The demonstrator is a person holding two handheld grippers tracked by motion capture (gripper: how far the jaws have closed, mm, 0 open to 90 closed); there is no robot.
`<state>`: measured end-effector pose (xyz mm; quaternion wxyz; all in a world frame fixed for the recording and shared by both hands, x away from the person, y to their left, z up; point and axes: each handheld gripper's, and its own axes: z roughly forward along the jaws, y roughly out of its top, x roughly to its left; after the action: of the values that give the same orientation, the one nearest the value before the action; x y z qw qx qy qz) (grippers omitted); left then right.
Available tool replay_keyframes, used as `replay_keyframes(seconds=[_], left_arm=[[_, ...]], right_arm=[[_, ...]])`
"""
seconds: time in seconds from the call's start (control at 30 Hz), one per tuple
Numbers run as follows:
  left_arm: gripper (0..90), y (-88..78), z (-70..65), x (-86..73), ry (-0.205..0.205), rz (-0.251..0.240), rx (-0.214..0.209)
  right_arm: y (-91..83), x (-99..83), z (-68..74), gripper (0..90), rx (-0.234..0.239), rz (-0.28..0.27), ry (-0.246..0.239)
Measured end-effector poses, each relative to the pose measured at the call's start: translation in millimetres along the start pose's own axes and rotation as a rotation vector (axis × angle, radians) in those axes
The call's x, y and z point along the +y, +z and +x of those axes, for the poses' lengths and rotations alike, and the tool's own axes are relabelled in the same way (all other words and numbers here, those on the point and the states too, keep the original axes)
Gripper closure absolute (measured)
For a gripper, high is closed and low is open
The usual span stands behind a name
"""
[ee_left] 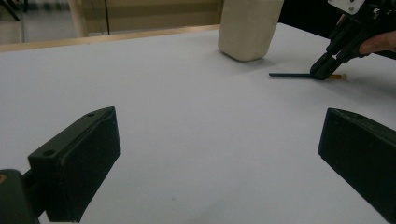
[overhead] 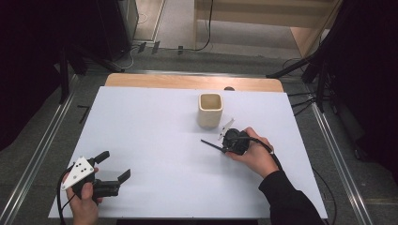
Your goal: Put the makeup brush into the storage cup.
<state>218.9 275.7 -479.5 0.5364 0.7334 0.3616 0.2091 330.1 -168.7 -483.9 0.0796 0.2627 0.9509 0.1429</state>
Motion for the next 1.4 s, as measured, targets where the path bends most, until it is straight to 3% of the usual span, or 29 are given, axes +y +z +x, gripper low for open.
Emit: replay_keyframes(seconds=[0.23, 0.4, 0.5, 0.67, 0.83, 1.03, 1.17, 1.23, 1.4], left_arm=[[0.0, 14.6, -8.2, 2.8, -0.003, 0.018, -0.014], [0.0, 24.1, -14.7, 8.9, 0.012, 0.026, -0.041], [0.0, 34.0, -20.1, 13.8, -0.002, 0.017, -0.072], [0.0, 48.3, -26.5, 21.5, 0.008, 0.02, -0.093], [0.0, 59.1, -31.6, 33.5, 0.041, 0.015, -0.113], [0.2, 73.9, -41.7, 43.4, 0.069, 0.01, -0.112], [0.2, 85.0, -50.2, 46.8, 0.064, 0.004, -0.137], [0.3, 95.7, -59.1, 51.3, 0.089, 0.013, -0.151], [0.3, 103.0, -65.6, 52.9, 0.092, 0.0, -0.214]], right_arm=[[-5.2, -11.6, 4.1, 85.0, -0.021, -0.11, 0.015], [-12.9, -17.6, 7.2, 85.0, -0.028, -0.185, 0.056], [-22.7, -23.6, 9.2, 85.0, -0.033, -0.265, 0.084], [-36.1, -31.0, 12.6, 85.0, -0.044, -0.349, 0.123], [-45.6, -37.8, 16.9, 85.0, -0.023, -0.438, 0.151], [-52.3, -39.4, 24.5, 85.0, -0.036, -0.471, 0.132], [-56.7, -38.1, 27.0, 85.0, -0.031, -0.502, 0.13], [-57.5, -36.9, 29.6, 85.1, -0.025, -0.512, 0.13], [-59.2, -35.8, 33.5, 85.0, -0.001, -0.537, 0.12]])
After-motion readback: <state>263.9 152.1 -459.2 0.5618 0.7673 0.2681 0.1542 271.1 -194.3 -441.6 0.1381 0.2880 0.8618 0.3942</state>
